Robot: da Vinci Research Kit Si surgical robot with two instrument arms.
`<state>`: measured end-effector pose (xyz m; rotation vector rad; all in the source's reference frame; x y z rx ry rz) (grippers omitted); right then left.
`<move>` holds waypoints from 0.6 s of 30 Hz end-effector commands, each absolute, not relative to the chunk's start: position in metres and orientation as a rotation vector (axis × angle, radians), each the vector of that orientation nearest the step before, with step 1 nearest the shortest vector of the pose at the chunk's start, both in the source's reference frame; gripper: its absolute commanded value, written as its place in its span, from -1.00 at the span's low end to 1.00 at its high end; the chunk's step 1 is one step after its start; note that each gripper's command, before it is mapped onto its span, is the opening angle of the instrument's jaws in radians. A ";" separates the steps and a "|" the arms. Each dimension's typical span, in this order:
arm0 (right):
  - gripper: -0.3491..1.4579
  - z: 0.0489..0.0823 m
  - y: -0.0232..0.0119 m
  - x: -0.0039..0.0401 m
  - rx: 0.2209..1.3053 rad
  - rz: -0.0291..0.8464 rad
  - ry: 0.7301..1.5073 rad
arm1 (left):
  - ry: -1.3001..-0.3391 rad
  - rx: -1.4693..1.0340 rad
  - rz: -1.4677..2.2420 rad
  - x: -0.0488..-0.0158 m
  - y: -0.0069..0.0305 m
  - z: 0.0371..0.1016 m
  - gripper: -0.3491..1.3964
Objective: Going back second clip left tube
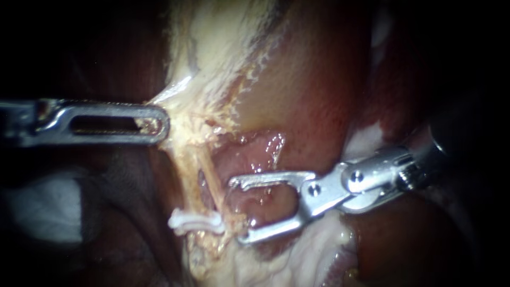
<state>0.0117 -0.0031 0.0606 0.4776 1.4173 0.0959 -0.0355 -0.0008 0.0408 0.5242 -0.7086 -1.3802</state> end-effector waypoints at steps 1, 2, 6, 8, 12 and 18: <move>0.05 0.0601 -0.0028 0.0110 0.468 0.090 1.415 | -0.709 0.525 -1.380 -0.0356 -0.0008 0.0409 -1.00; 0.05 0.0596 -0.0025 0.0105 0.467 0.087 1.416 | -0.709 0.524 -1.380 -0.0356 -0.0008 0.0409 -1.00; 0.05 0.0579 -0.0015 0.0085 0.439 0.073 1.417 | -0.709 0.524 -1.380 -0.0356 -0.0008 0.0409 -1.00; 0.06 0.0571 -0.0010 0.0075 0.430 0.069 1.416 | -0.709 0.524 -1.380 -0.0356 -0.0008 0.0410 -1.00; 0.06 0.0559 -0.0002 0.0058 0.418 0.060 1.417 | -0.709 0.524 -1.380 -0.0356 -0.0008 0.0410 -1.00; 0.05 0.0547 0.0009 0.0036 0.411 0.048 1.425 | -0.709 0.524 -1.380 -0.0357 -0.0008 0.0411 -1.00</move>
